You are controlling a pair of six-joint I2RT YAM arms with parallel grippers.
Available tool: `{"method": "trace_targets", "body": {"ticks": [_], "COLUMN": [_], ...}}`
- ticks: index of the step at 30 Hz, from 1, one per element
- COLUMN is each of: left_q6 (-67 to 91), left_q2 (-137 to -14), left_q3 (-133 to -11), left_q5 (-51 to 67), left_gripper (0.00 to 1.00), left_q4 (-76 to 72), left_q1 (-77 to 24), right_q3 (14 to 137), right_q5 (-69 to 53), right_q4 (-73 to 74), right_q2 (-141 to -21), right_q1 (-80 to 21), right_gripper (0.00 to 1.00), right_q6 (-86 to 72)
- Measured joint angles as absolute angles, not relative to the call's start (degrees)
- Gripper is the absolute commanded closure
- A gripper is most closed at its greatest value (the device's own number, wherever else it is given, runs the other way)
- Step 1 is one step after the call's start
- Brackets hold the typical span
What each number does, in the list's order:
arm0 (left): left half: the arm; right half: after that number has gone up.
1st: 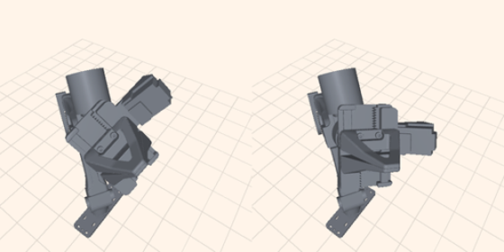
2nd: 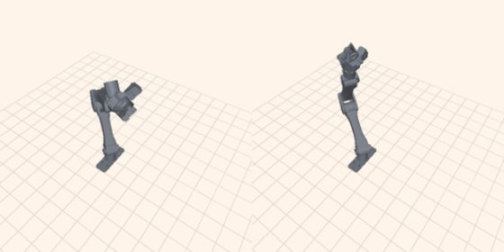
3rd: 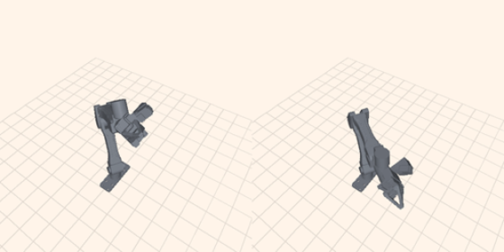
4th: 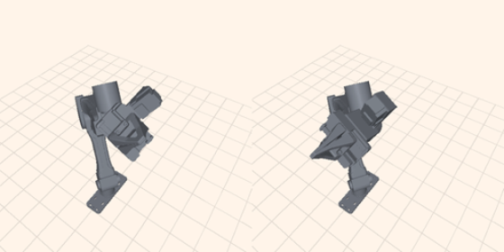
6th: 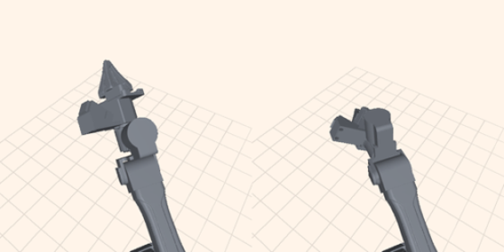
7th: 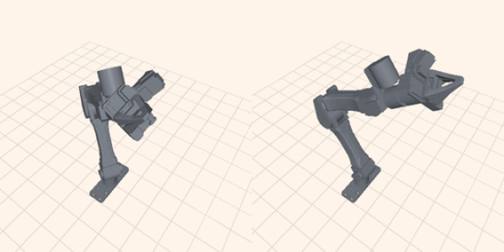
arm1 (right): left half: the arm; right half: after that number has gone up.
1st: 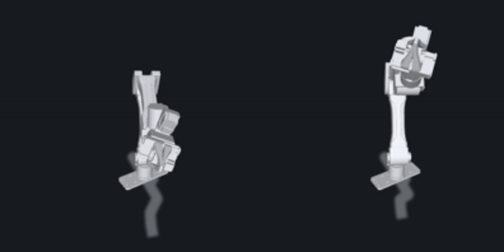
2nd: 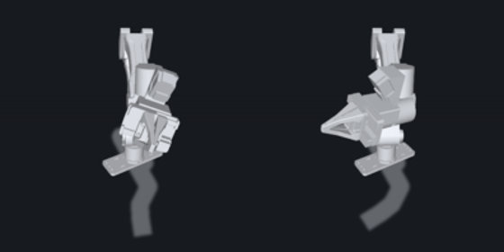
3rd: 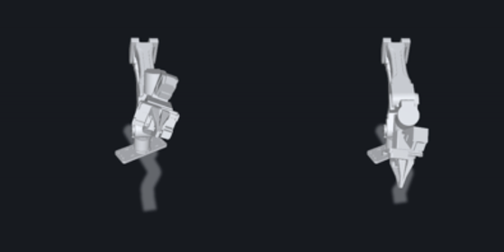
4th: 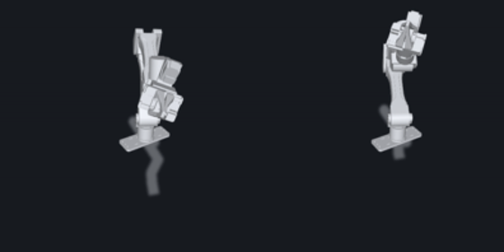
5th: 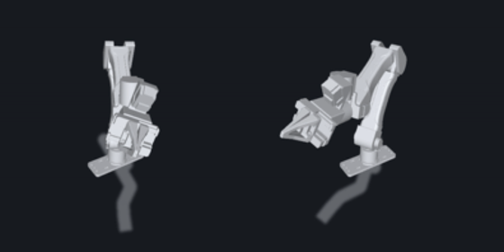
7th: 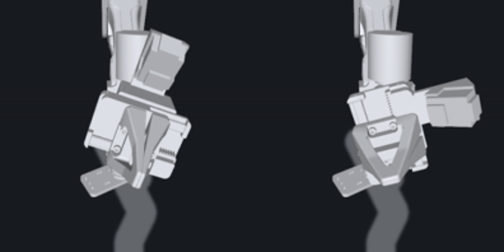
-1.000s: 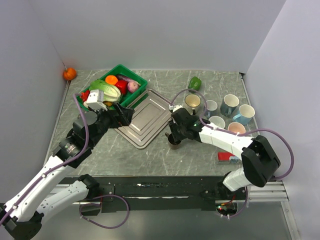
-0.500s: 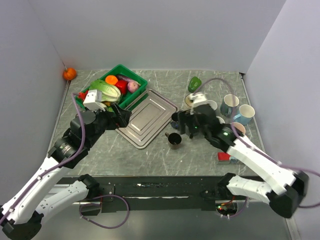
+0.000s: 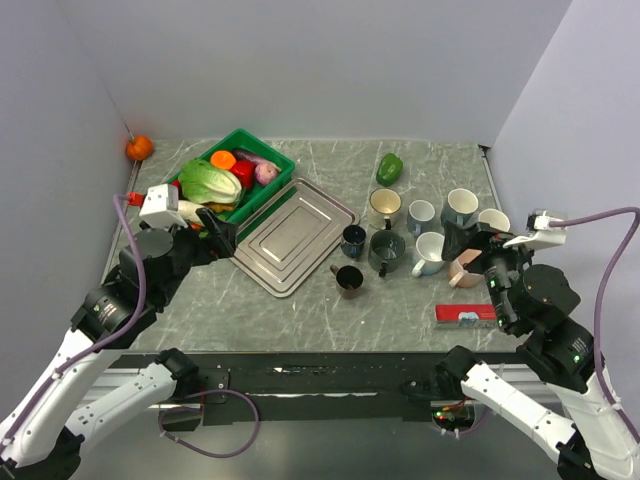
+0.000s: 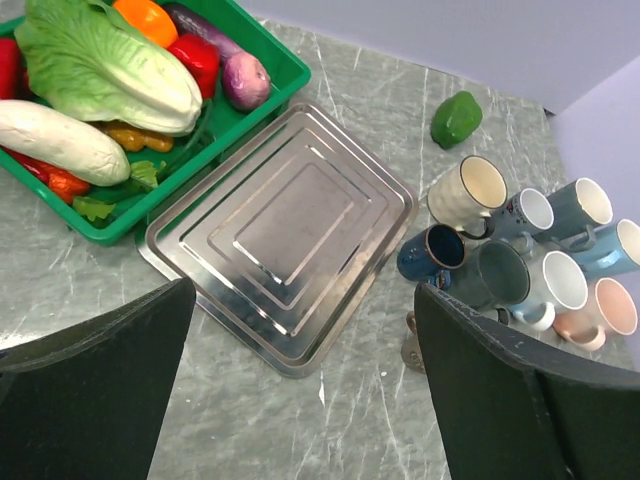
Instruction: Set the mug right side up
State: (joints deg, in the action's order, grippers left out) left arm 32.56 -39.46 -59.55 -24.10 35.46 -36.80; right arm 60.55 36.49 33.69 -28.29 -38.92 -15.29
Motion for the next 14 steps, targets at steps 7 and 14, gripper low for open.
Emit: {"method": "trace_targets", "body": {"ticks": [7, 14], "left_q6": [32.6, 32.6], "left_q2": [-39.1, -38.4], "left_q3": [-61.6, -63.4], "left_q5": [-24.6, -25.4], "left_gripper": [0.04, 0.04], "left_q4": [37.1, 37.8], "left_q1": [-36.8, -36.8], "right_q3": [61.9, 62.0], "right_q5": [36.6, 35.9], "right_q4": [35.5, 35.7], "right_q2": [-28.4, -29.0], "right_q1": [-38.8, -38.8], "right_gripper": [0.00, 0.00], "right_q6": [-15.6, -15.6]}}
